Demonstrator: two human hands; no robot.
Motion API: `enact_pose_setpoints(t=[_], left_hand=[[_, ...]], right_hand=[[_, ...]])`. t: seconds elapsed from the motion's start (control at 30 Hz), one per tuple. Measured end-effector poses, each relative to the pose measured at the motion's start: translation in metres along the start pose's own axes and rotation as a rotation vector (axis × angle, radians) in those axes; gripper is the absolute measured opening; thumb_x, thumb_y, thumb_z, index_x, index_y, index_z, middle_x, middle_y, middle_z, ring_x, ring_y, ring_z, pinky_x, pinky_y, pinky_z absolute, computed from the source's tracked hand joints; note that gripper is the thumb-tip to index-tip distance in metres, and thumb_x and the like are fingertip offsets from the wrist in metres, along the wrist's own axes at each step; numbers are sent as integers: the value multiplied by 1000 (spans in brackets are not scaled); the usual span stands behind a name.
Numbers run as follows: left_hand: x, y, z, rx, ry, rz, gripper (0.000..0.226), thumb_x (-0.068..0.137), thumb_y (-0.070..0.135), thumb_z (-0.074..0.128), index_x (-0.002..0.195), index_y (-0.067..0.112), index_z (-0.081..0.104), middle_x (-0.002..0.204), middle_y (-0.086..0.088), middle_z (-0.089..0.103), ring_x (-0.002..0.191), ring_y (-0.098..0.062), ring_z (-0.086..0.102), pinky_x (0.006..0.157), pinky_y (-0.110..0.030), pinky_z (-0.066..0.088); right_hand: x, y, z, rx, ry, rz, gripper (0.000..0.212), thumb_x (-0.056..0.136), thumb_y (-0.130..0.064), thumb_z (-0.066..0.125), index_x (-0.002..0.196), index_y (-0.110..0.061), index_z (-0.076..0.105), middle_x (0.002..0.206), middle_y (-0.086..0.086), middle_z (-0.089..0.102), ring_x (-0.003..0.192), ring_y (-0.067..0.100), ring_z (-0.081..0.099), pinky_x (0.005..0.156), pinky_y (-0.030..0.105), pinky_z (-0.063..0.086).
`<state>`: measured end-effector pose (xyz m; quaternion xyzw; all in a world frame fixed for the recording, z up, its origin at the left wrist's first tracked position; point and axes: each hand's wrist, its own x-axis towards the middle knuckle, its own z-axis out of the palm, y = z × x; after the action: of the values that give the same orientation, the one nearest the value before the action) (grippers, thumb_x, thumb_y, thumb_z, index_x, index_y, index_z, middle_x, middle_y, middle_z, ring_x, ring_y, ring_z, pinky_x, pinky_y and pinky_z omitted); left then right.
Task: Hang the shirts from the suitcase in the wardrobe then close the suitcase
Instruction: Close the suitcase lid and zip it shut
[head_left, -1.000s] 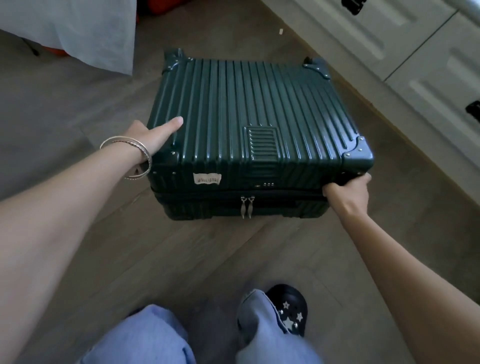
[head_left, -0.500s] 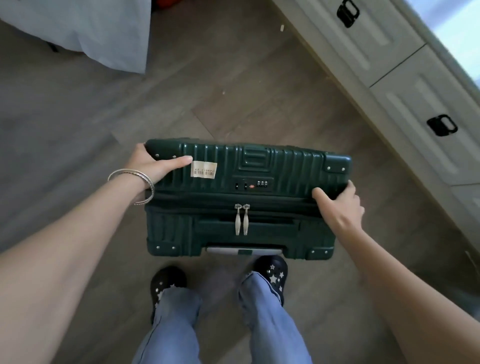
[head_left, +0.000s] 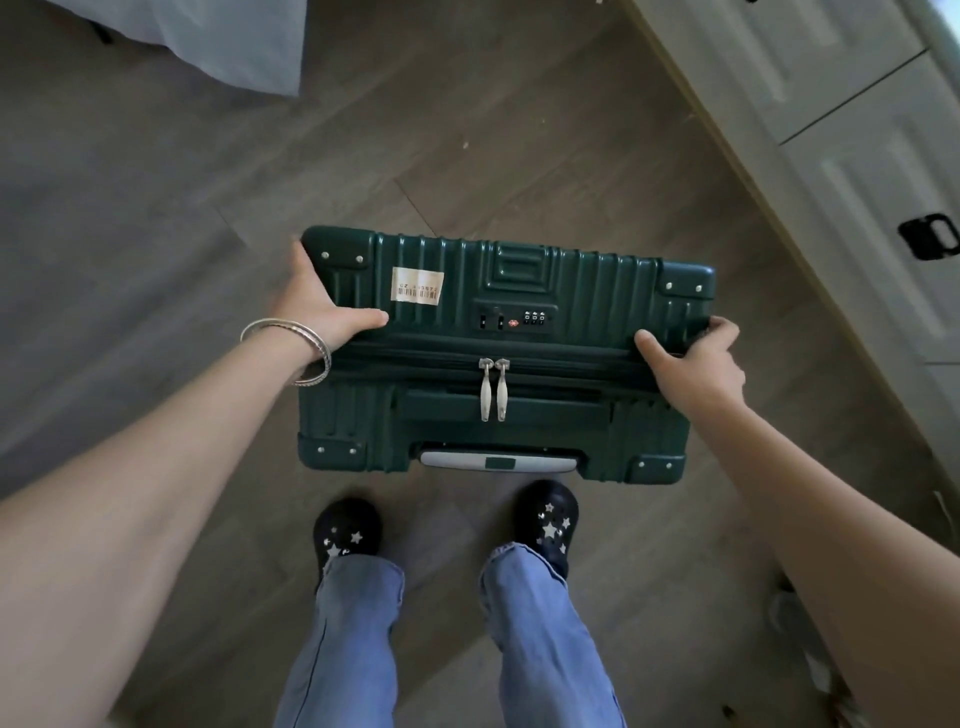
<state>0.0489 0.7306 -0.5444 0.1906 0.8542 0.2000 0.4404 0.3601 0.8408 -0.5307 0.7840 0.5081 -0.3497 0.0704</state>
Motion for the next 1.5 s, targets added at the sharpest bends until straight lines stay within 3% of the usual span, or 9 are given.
enact_pose_setpoints(t=[0.17, 0.47, 0.57, 0.67, 0.73, 0.87, 1.03, 1.27, 1.5], left_hand=[[0, 10, 7, 103, -10, 12, 116, 74, 21, 74, 145, 24, -18, 153, -10, 21, 137, -29, 32, 114, -42, 27], [-17, 25, 23, 420, -27, 64, 84, 85, 20, 61, 148, 27, 6, 156, -7, -19, 146, -24, -9, 118, -39, 16], [-23, 27, 21, 407, 12, 61, 75, 85, 17, 59, 147, 26, 17, 158, -7, -9, 147, -25, 2, 117, -39, 22], [-37, 27, 27, 369, 132, 160, 45, 85, 14, 57, 129, 16, 50, 151, -10, 23, 140, -27, 23, 112, -37, 30], [-50, 28, 35, 350, 155, 255, 27, 84, 12, 57, 110, 10, 64, 134, -10, 44, 129, -26, 36, 103, -33, 35], [-55, 35, 52, 323, 13, 370, 20, 87, 9, 52, 98, 10, 69, 108, -7, 59, 108, -22, 49, 92, -32, 42], [-43, 41, 61, 356, -175, 387, 28, 90, 11, 47, 110, 16, 67, 110, -4, 61, 109, -22, 49, 94, -35, 41], [-32, 39, 58, 415, -325, 399, 27, 92, 19, 47, 112, 20, 65, 113, -1, 56, 112, -22, 42, 96, -38, 38], [-28, 40, 55, 410, -388, 381, 24, 93, 26, 45, 106, 15, 63, 114, -1, 56, 113, -22, 42, 94, -36, 37]], right_hand=[[6, -16, 2, -51, 15, -18, 82, 88, -49, 54, 148, -12, 12, 144, 16, 39, 133, 39, 32, 110, 47, 30], [13, -33, -9, -210, -108, -64, 83, 93, -39, 51, 151, -11, 0, 160, 9, 7, 142, 29, 24, 106, 39, 34], [3, -40, -9, -260, -73, -141, 76, 93, -36, 52, 151, -12, 9, 159, 8, 7, 146, 26, 12, 110, 42, 30], [-17, -54, 3, -216, 20, -364, 50, 92, -31, 52, 137, -14, 39, 142, 9, 38, 131, 25, 36, 94, 38, 42], [-34, -68, 17, -201, -75, -451, 30, 92, -31, 50, 109, -11, 63, 118, 8, 56, 112, 24, 51, 81, 33, 44], [-50, -83, 43, -278, -286, -407, 41, 92, -37, 49, 77, -4, 68, 78, 8, 55, 75, 29, 54, 59, 31, 41], [-45, -92, 66, -299, -268, -323, 31, 91, -36, 53, 77, -9, 62, 85, 9, 57, 76, 29, 52, 54, 26, 32], [-51, -98, 71, -282, -297, -336, 29, 96, -27, 47, 102, -2, 61, 116, 14, 54, 109, 34, 51, 80, 37, 44], [-48, -99, 75, -325, -347, -360, 22, 95, -21, 47, 103, -5, 58, 110, 10, 49, 106, 33, 49, 78, 36, 43]])
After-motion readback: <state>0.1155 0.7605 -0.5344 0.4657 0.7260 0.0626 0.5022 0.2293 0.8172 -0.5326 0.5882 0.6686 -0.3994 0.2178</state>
